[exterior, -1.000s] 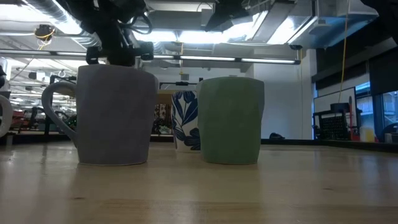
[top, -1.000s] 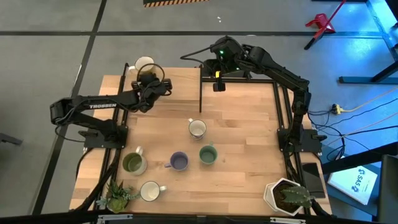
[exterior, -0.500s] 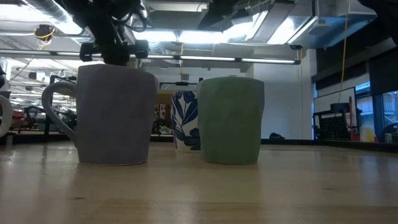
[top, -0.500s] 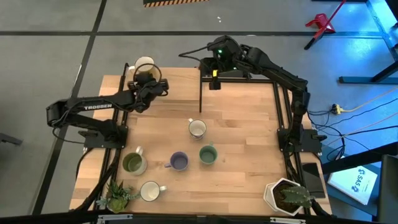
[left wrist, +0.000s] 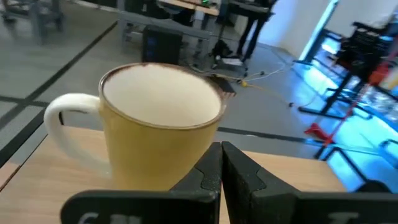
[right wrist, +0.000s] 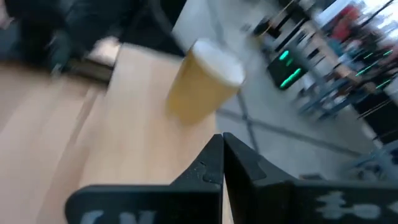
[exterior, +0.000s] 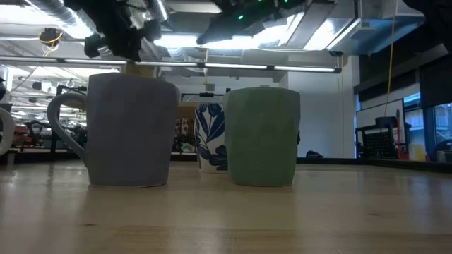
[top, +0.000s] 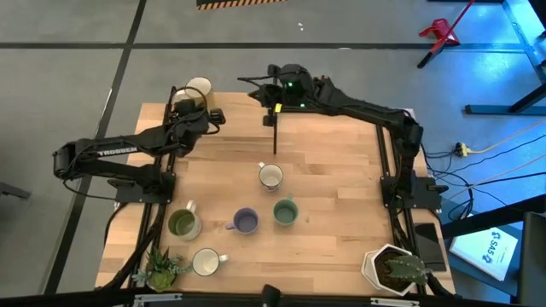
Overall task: Place coffee mugs
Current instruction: Put the yellow cup on the shelf
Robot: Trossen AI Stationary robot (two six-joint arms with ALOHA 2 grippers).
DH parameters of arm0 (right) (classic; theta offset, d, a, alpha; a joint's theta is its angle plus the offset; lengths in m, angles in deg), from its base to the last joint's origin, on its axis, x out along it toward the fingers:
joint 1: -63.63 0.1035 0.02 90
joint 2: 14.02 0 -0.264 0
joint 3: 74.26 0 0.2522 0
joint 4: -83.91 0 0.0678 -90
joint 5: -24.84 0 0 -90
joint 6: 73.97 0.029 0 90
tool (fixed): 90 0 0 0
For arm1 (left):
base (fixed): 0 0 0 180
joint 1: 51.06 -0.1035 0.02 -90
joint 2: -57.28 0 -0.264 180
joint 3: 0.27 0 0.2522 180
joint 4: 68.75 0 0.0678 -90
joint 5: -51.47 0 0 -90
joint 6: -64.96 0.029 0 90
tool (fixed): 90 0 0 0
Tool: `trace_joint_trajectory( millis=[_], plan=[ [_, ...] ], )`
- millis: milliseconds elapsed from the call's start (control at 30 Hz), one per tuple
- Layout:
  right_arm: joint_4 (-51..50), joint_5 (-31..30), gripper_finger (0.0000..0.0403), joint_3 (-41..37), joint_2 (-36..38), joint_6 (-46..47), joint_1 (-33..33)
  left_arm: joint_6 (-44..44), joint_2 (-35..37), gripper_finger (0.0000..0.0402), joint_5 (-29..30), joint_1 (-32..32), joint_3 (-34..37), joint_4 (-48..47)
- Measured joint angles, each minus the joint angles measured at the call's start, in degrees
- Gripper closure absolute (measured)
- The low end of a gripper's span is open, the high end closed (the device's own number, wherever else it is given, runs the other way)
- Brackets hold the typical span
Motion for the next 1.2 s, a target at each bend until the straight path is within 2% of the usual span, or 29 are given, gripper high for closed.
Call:
trace_joint_trajectory(
  millis=[133,300,433,533,600,700,800,867,1033,1200],
  plan=[
    [6.8,1.5,0.0403,-0.7,-3.8,2.2,0.0,2.0,4.0,0.0402,0.0,2.8,0.0,0.0],
    [10.2,3.2,0.0403,4.4,-9.9,4.3,0.0,2.2,8.8,0.0402,0.1,5.1,0.0,0.0],
    [9.1,4.0,0.0403,10.3,-15.0,6.5,-0.1,3.8,11.8,0.0402,0.0,6.3,0.0,0.1],
    [6.6,6.4,0.0403,13.2,-15.4,6.4,0.0,4.8,13.0,0.0402,-2.3,6.6,0.0,0.1],
    [3.1,8.4,0.0403,14.9,-13.7,6.0,0.0,4.8,12.9,0.0402,-4.3,6.5,0.0,0.1],
    [-5.6,8.3,0.0403,19.7,-9.8,3.9,0.0,4.8,10.6,0.0402,-5.9,5.9,0.0,0.5],
    [-16.4,3.8,0.0403,25.7,-5.4,-0.2,0.0,4.8,7.1,0.0402,-7.5,5.7,0.1,2.9],
    [-22.3,1.1,0.0403,29.1,-2.9,-3.2,0.0,5.7,4.4,0.0402,-9.7,5.5,0.0,8.2],
    [-25.6,-4.4,0.0403,26.8,7.2,-7.7,0.0,11.2,-2.9,0.0402,-12.3,3.1,0.0,19.3],
    [-29.5,-9.0,0.0403,26.7,11.5,-10.3,0.0,11.4,-9.5,0.0402,-14.3,-0.8,0.0,26.7]
  ],
)
